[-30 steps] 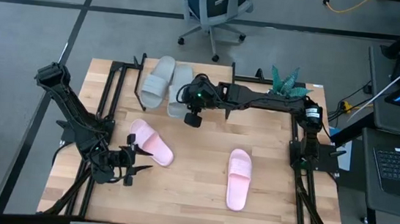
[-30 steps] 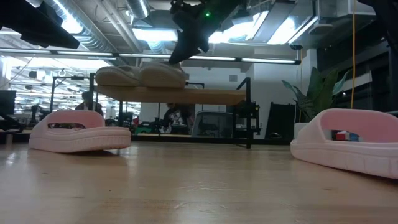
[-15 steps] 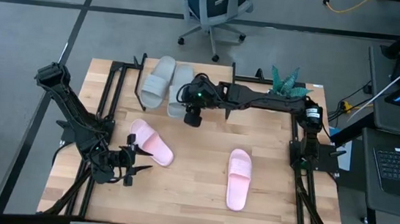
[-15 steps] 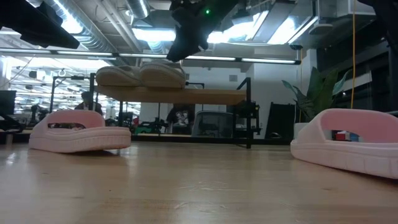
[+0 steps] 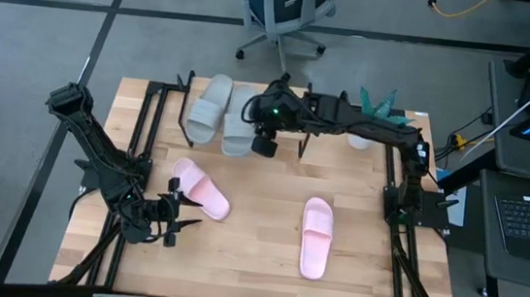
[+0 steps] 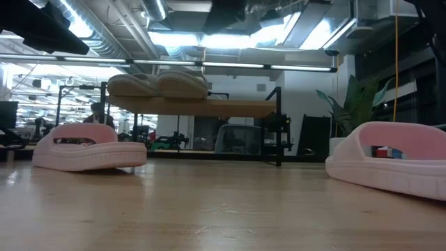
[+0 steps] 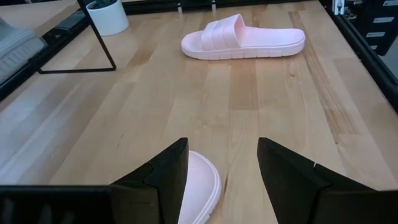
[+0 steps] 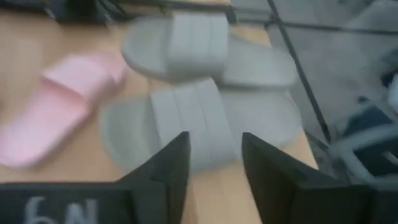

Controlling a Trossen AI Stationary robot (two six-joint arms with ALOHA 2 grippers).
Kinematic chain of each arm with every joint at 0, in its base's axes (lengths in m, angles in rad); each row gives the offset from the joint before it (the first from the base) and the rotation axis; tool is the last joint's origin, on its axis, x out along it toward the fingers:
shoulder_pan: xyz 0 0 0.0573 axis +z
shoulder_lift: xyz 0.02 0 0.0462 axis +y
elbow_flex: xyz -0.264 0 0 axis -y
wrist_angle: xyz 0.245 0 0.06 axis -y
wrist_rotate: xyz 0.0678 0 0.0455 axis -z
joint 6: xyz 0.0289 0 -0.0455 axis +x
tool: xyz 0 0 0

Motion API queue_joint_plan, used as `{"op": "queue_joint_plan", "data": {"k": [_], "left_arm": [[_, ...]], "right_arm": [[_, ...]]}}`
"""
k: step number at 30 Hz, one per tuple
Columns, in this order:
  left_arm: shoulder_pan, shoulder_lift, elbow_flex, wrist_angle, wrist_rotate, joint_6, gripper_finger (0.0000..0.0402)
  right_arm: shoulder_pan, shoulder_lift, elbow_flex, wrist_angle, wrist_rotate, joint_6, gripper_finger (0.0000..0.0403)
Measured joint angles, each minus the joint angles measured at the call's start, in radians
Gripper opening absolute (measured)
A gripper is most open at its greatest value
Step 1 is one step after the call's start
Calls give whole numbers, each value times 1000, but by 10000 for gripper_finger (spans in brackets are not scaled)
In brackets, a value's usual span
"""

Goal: Pick and place slides into the shelf
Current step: Put the gray slipper on the shelf

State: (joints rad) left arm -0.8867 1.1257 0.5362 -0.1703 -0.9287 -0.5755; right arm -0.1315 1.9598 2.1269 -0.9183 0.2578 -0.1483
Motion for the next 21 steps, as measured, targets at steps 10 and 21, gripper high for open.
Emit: {"op": "queue_joint_plan", "data": {"k": [10,21], "left_arm": [[1,0,0,13,-21,-2,185],[162,-2,0,149,-20,237,185]], "right_arm": [[-60,-8,-179,16,11,18,12],[-113,-243,-403,140,27,41,4]]}}
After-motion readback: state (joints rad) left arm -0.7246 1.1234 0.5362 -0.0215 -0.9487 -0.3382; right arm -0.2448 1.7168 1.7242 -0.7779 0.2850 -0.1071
